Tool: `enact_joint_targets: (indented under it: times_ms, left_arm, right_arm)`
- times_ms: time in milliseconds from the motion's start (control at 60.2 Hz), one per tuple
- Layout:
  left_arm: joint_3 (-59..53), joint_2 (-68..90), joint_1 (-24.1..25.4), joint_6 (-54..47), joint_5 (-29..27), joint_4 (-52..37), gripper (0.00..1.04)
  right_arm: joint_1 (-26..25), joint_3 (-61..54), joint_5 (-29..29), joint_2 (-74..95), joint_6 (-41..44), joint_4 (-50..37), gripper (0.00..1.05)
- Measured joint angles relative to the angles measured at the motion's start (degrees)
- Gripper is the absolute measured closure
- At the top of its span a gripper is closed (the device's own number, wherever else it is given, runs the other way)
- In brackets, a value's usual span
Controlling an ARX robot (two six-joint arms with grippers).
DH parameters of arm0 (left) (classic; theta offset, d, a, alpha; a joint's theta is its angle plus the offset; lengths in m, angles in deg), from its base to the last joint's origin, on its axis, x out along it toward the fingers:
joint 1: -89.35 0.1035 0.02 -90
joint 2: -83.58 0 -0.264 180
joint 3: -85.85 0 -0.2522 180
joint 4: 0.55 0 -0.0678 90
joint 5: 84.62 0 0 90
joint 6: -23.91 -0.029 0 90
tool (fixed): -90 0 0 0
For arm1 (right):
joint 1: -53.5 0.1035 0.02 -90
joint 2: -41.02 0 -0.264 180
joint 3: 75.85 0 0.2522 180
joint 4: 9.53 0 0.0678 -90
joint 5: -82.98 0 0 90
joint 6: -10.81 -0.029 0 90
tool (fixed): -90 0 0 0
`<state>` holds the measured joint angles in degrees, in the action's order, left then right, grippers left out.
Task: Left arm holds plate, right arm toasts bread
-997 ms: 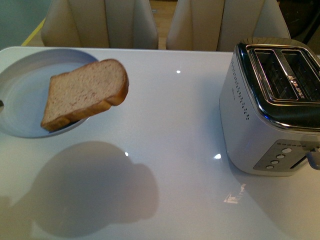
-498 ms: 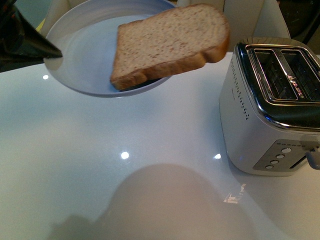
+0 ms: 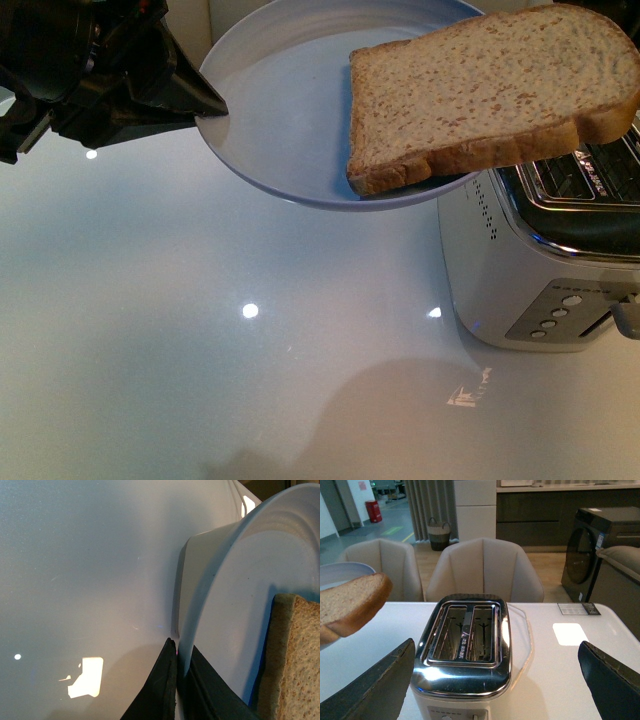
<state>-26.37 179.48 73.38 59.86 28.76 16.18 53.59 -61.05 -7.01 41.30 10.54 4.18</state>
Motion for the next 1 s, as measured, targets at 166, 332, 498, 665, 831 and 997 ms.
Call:
enact_joint_targets:
  times_ms: [166,332,498,665,831,997]
  left_arm:
    - [0.0,0.02,0.02,0.15,-0.57,0.0,1.02]
    - [0.0,0.07,-0.11,0.17,-0.52,0.0,1.02]
    - [0.0,0.07,-0.26,0.31,-0.79,0.0,1.02]
    - [0.0,0.07,-0.5,0.37,-0.87,0.02,1.02]
    - [0.0,0.07,-0.52,0.42,-0.9,0.09,1.02]
    - [0.0,0.07,-0.55,0.42,-0.9,0.46,1.02]
  right_arm:
    - [-3.43,3.74,-10.75,5.49,-6.49,9.6,0.09]
    - [-7.34,10.97,-23.23,25.18,-20.39,9.49,0.09]
    - [-7.19,17.31,-27.06,38.97,-25.2,-2.64,0.09]
    - [-4.87,22.27,-31.12,52.3,-32.28,-12.81,0.09]
    - [-1.05,24.92,-31.36,62.6,-38.93,-19.96,0.09]
    - [3.28,25.22,-30.64,67.71,-41.86,-23.12,0.09]
